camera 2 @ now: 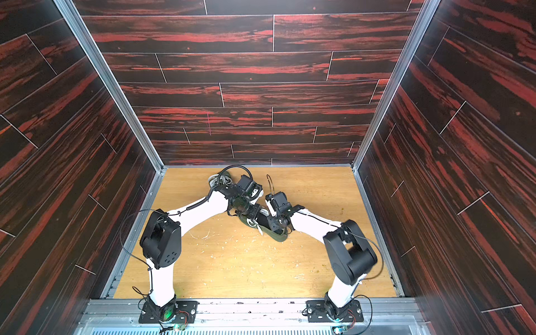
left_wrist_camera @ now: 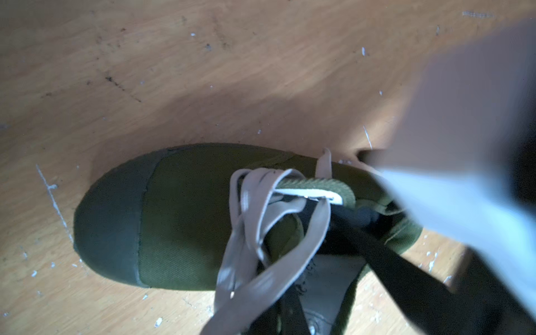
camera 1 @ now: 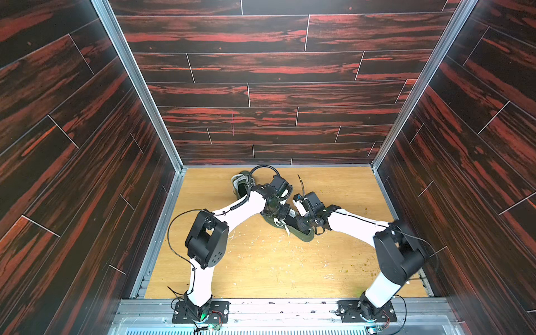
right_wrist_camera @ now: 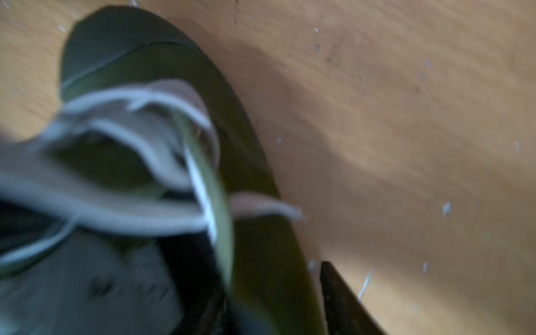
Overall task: Insert the insole into the shoe
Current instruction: Place the shoe at the center of the board.
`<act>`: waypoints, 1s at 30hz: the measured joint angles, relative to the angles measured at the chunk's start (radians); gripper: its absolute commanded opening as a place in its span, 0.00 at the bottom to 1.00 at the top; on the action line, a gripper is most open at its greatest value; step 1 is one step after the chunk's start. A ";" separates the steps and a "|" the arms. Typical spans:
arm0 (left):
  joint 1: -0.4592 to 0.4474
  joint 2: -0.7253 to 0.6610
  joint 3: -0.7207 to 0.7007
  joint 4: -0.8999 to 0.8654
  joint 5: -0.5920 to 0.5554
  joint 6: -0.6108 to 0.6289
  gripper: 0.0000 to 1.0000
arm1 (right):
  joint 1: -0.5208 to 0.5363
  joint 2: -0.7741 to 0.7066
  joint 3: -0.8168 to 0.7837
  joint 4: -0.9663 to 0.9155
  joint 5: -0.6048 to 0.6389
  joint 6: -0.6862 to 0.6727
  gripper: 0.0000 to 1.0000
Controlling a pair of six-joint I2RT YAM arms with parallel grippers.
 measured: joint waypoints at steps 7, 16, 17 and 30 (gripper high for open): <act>0.004 0.008 0.018 -0.019 -0.010 -0.003 0.26 | -0.008 0.022 -0.021 0.117 -0.056 0.024 0.06; 0.033 -0.059 0.008 0.008 -0.005 -0.120 0.49 | -0.003 -0.040 -0.090 0.123 -0.098 0.291 0.01; 0.041 -0.079 0.008 0.008 -0.001 -0.134 0.49 | -0.002 -0.039 -0.090 0.118 -0.102 0.331 0.01; 0.249 -0.251 -0.038 0.058 -0.237 -0.338 0.60 | 0.026 -0.043 -0.130 0.184 -0.132 0.756 0.00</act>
